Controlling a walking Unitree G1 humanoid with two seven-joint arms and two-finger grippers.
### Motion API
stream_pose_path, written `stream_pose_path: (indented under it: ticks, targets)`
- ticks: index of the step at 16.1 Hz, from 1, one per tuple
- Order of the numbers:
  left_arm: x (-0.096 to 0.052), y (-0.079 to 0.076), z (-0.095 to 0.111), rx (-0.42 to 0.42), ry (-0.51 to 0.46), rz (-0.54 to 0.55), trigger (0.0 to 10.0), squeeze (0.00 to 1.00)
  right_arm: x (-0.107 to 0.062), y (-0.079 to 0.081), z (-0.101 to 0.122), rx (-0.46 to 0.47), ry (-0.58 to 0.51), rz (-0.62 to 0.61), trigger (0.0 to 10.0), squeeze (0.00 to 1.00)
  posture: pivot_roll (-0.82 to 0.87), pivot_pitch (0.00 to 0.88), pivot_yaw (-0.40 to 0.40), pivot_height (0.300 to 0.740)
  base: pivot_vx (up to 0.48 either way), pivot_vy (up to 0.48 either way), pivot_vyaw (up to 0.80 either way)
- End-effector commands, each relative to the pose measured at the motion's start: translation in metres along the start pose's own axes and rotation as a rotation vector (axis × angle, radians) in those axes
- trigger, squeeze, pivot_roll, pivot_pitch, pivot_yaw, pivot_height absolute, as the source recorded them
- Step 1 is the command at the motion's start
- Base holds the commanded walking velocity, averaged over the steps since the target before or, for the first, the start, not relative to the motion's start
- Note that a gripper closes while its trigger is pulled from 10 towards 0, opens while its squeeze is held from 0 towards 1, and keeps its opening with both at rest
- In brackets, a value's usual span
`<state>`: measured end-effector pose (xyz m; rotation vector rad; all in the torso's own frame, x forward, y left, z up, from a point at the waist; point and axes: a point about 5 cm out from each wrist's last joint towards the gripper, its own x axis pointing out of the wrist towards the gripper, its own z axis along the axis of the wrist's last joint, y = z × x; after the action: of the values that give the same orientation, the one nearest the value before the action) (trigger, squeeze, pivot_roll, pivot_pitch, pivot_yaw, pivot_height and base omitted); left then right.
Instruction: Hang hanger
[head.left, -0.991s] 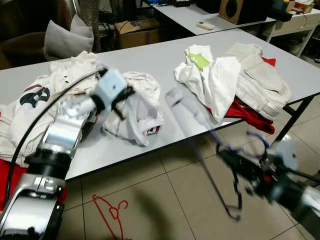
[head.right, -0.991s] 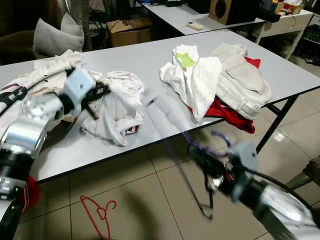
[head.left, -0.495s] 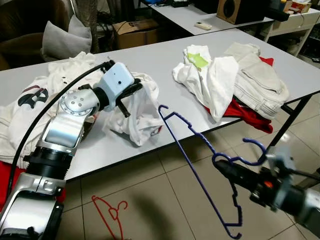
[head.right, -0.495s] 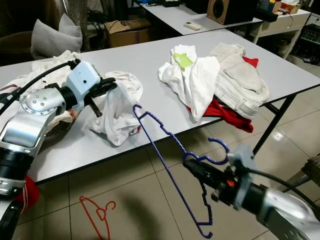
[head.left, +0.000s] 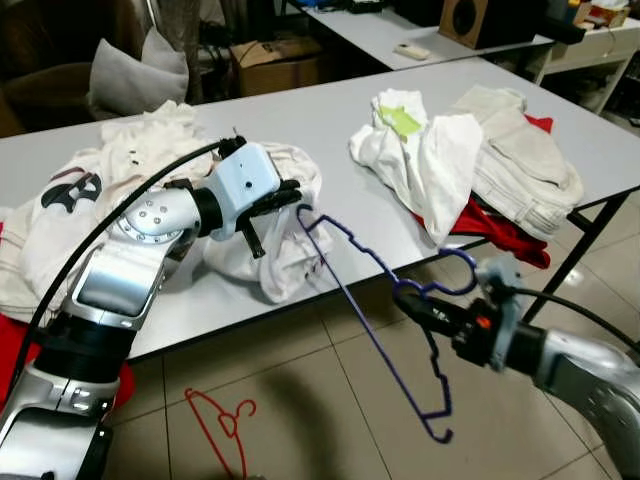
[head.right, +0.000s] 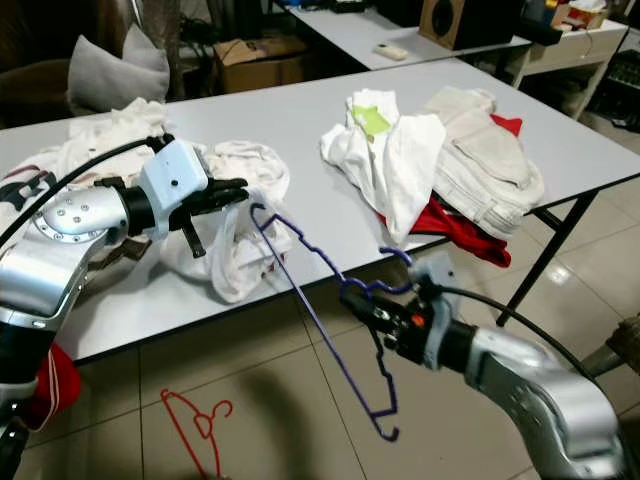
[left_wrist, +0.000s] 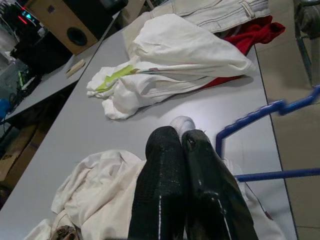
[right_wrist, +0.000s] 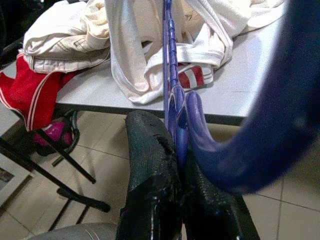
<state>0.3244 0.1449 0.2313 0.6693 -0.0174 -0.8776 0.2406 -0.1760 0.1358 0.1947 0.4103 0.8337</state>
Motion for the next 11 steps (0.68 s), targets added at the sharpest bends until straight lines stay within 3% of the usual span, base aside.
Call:
stream_pose_path:
  ticks: [1,4,6,9,11]
  targets:
    - [-0.002,-0.002,0.007,0.007,-0.023,-0.024,0.0,0.0,0.005,-0.005,0.001,0.007,0.015,-0.031,10.0,0.0,-0.19,0.0,0.031,0.74,0.0,0.0,0.0]
    - [-0.002,-0.008,0.015,0.002,-0.051,-0.067,0.0,0.0,0.025,-0.004,0.007,0.044,0.01,0.017,10.0,0.0,-0.19,0.0,0.026,0.74,0.0,0.0,0.0]
    - [-0.001,-0.011,0.023,0.014,-0.088,-0.089,0.0,0.0,0.042,-0.008,0.002,0.061,0.067,0.017,10.0,0.0,-0.18,0.0,0.02,0.74,0.0,0.0,0.0]
    - [-0.006,-0.018,0.023,0.028,-0.071,-0.149,0.0,0.0,0.051,-0.019,0.0,0.19,0.06,-0.056,10.0,0.0,-0.18,0.0,0.018,0.74,0.0,0.0,0.0]
    - [-0.007,-0.022,0.025,0.021,-0.079,-0.182,0.0,0.0,0.052,-0.027,-0.005,0.226,0.061,-0.099,10.0,0.0,-0.17,0.0,0.017,0.74,0.0,0.0,0.0]
